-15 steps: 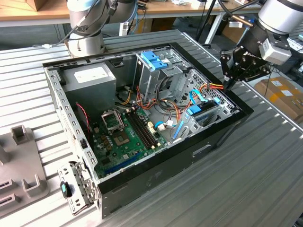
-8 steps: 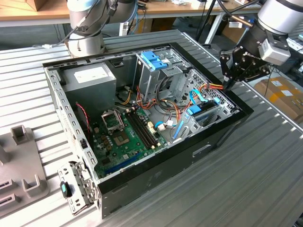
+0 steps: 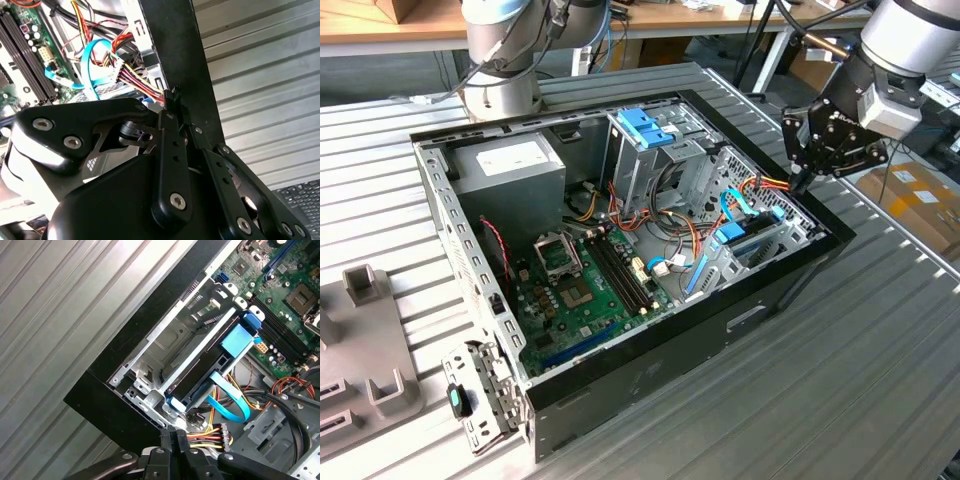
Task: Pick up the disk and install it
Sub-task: 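Insert the second disk wire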
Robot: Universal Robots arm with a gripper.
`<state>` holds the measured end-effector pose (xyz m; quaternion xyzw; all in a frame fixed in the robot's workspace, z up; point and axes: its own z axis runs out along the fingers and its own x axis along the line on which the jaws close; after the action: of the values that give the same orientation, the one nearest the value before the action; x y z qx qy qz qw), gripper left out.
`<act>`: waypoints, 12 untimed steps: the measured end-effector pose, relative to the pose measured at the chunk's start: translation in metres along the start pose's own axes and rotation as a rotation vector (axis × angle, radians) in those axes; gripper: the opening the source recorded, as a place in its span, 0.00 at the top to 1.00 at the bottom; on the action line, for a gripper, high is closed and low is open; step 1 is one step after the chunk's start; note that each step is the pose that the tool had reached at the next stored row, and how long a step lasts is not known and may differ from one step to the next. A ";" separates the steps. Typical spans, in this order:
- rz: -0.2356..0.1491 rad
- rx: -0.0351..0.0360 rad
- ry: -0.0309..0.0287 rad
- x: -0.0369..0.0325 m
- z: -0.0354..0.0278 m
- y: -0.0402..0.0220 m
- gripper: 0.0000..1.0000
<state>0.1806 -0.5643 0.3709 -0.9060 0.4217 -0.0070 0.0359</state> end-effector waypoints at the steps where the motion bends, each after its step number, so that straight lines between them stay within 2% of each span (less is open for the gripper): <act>1: 0.017 0.0003 0.0012 0.0000 0.0004 0.0001 0.84; 6: 0.079 0.0015 0.0054 -0.0005 0.0013 0.0008 0.84; 12: 0.091 0.0016 0.0065 -0.0090 0.0006 0.0104 0.84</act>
<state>0.1669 -0.5641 0.3697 -0.8859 0.4625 -0.0086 0.0355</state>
